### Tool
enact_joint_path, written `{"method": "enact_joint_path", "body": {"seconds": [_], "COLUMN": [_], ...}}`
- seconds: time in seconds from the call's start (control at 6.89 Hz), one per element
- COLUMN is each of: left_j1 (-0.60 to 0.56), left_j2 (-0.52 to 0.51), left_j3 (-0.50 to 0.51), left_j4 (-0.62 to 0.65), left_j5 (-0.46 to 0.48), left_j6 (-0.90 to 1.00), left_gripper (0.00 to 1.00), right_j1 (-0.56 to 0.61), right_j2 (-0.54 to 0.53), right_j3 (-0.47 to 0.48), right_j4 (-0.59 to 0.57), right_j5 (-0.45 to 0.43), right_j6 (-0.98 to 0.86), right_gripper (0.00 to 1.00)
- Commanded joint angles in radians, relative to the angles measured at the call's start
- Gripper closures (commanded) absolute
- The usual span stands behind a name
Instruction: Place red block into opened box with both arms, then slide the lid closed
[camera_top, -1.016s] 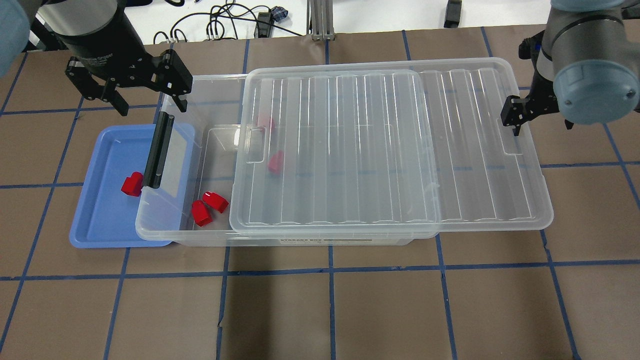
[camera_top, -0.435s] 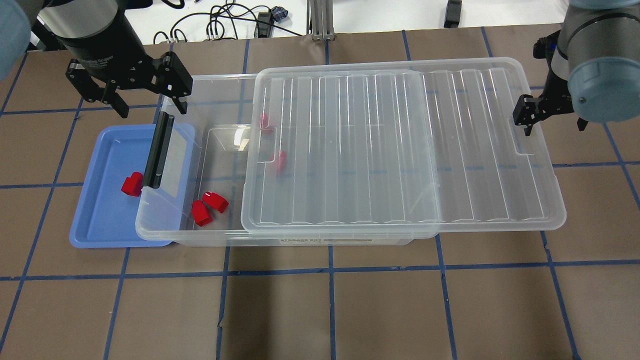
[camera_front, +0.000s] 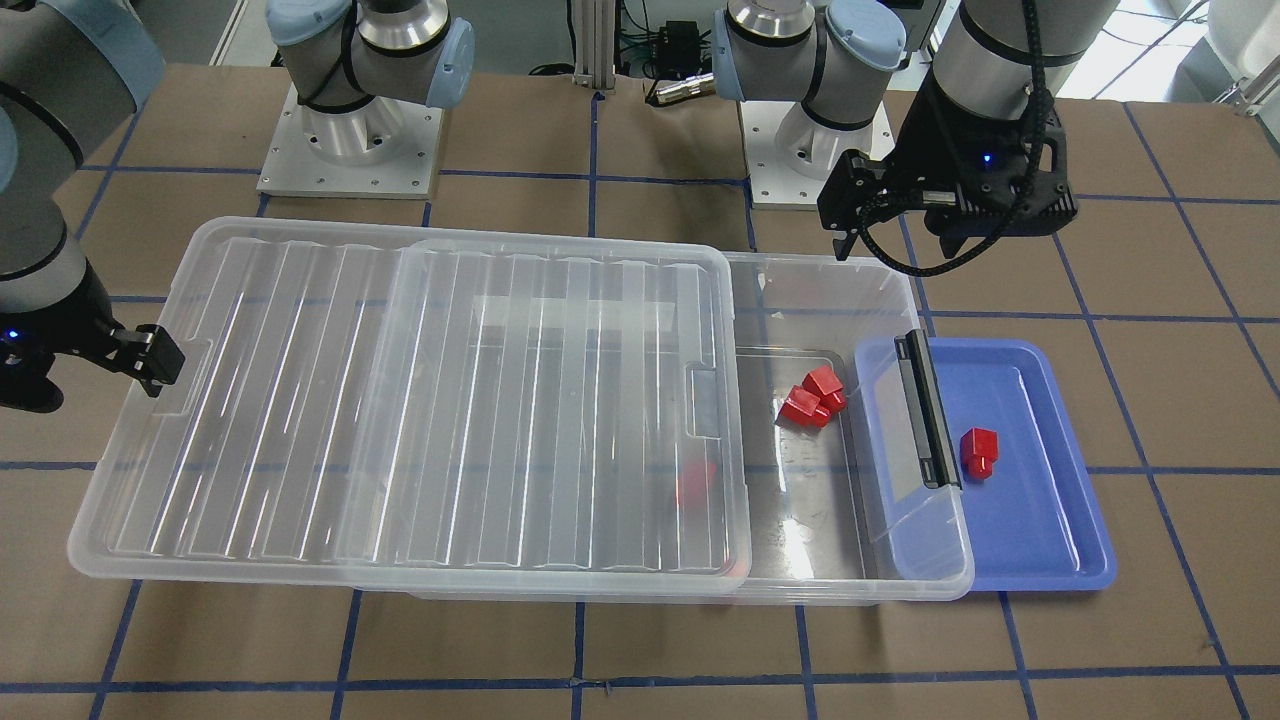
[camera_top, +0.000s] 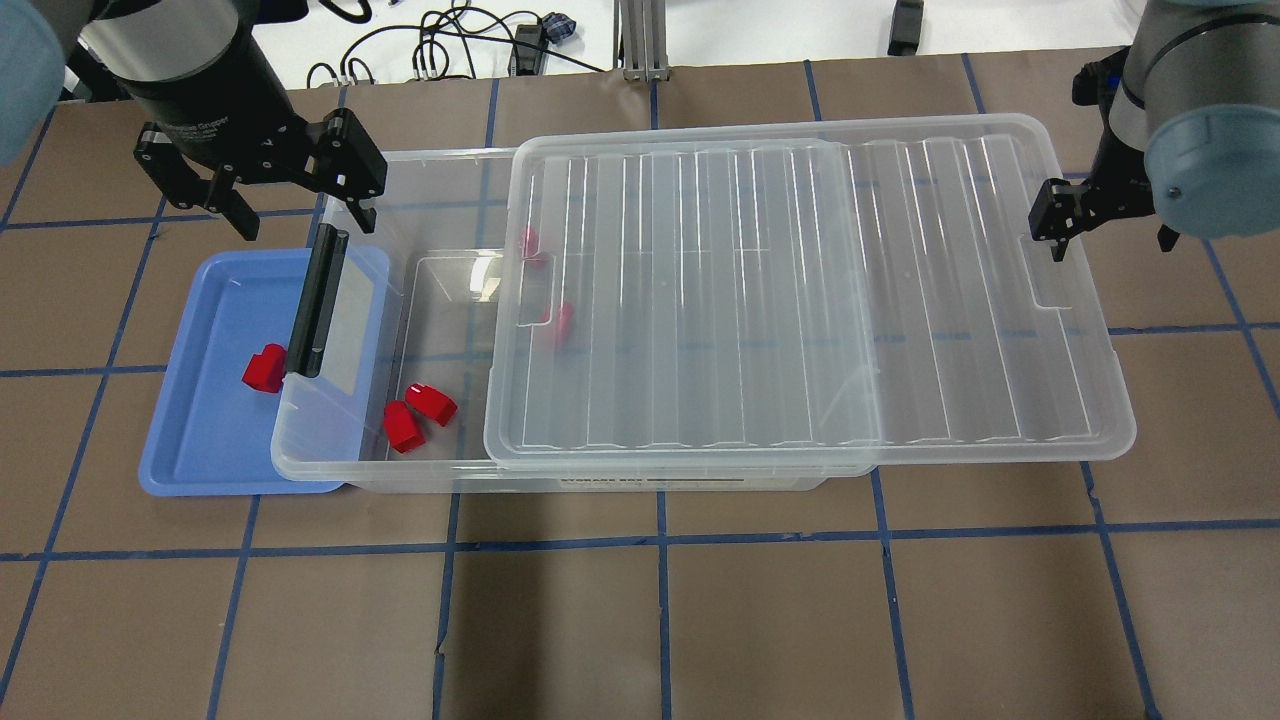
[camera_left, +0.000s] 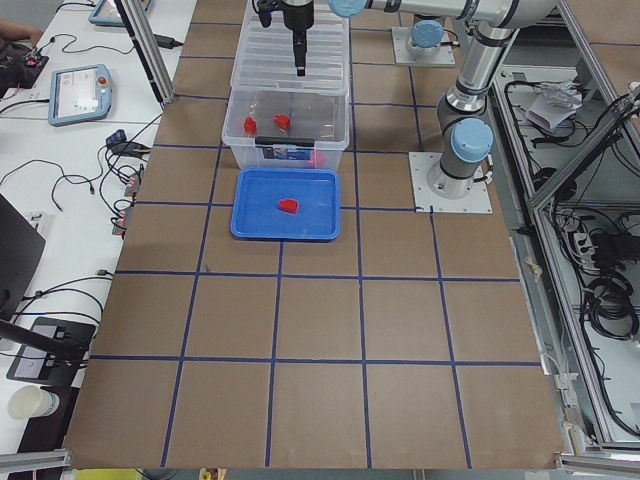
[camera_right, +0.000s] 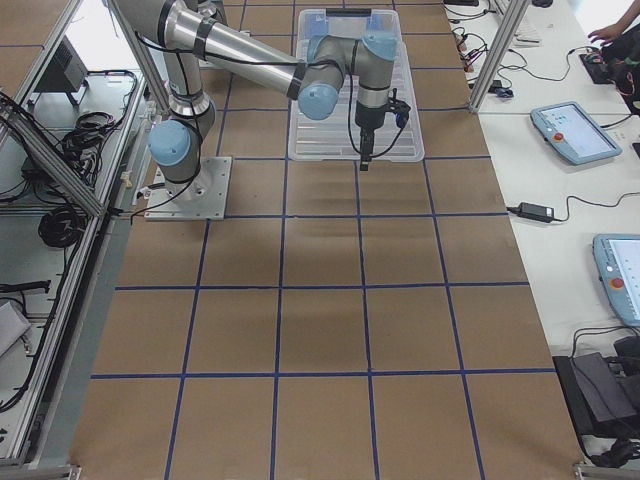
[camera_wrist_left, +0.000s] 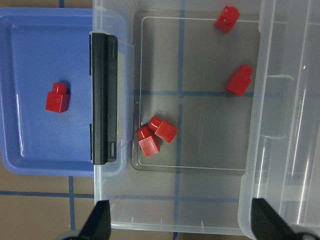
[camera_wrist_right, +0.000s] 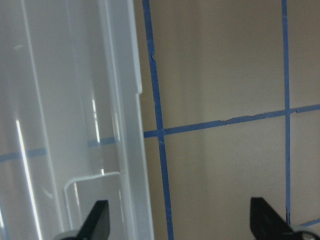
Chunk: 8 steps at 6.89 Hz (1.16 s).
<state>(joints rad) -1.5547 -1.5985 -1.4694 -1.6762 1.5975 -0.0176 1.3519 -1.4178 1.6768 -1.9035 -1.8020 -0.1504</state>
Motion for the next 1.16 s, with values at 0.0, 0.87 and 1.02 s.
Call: {"method": "enact_joint_path", "body": {"seconds": [0.0,0.87,1.02], "left_j1": [0.008,-0.014,-0.036], "left_j2": [-0.015,0.035,0.029], "left_j3": [0.011,-0.017,-0.061], "left_j4": [-0.003,-0.04,-0.002], "left_j5": [0.01,0.015,0.006], "left_j6": [0.001,-0.201,-0.162], "left_gripper": [0.0,0.0,0.0], "right_j1": [0.099,0.17,0.17], "right_j2": [-0.009,-0.131,-0.133], "right_j3": [-0.218,-0.221,-0.218], "right_j4": [0.215,0.448,0.448], "right_j5": [0.126,0.301,0.267], "right_j6": [0.0,0.098,0.092], "right_gripper": [0.0,0.0,0.0]}}
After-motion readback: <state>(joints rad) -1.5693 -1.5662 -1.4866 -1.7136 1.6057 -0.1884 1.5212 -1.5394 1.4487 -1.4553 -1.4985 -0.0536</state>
